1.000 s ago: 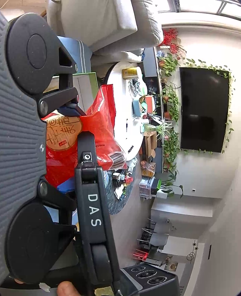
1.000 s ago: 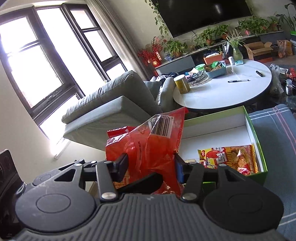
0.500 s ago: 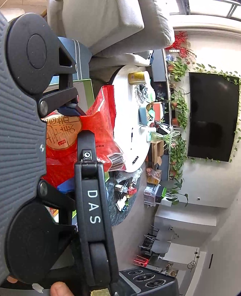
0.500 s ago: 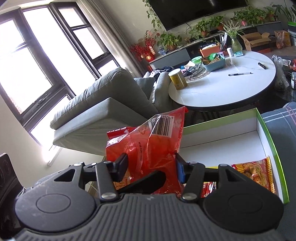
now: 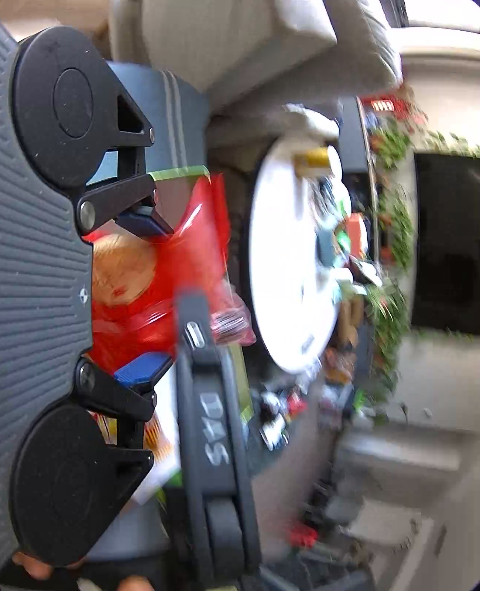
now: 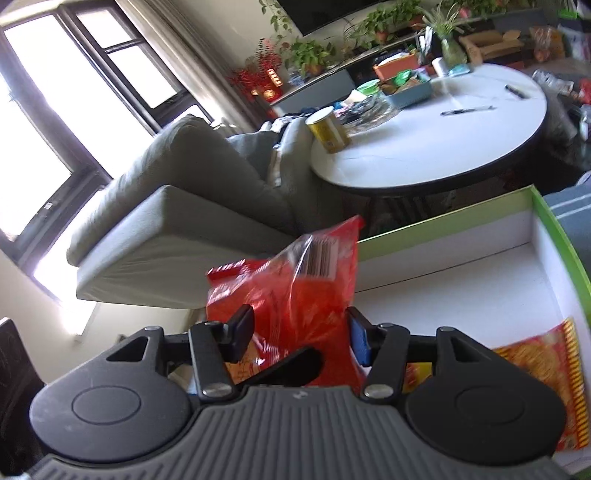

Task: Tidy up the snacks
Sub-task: 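Lift the red bread bag over the green box and drop it inside, then reach the left tool toward the green chip bag on the cloth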

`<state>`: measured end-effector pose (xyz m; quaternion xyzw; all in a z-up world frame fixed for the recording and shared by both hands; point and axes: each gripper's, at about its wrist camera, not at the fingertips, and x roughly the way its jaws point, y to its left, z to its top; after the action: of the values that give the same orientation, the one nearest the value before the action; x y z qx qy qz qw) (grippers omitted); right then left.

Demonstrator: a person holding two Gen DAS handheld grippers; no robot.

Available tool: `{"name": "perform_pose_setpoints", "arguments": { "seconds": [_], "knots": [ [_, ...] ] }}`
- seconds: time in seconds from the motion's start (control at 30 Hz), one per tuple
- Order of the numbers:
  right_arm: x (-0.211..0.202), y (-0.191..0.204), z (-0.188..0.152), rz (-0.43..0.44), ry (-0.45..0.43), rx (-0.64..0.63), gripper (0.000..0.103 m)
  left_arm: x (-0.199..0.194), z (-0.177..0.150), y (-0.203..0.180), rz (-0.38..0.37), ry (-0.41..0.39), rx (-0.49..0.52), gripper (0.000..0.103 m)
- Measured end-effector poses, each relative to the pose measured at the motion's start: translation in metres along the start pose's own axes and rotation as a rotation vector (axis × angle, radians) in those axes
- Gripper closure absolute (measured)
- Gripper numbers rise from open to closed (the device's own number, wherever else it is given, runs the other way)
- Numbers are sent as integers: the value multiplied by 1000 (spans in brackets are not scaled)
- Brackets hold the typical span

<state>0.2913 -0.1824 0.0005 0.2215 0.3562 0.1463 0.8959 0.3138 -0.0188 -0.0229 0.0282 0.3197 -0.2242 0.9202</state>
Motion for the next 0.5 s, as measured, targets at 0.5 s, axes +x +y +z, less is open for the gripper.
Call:
{"name": "perform_pose_setpoints", "arguments": {
  "seconds": [0.5],
  "knots": [
    [-66,23,-20,-34,-65,-185,38,-84,-11,24,89,-108,-20,36]
  ]
}}
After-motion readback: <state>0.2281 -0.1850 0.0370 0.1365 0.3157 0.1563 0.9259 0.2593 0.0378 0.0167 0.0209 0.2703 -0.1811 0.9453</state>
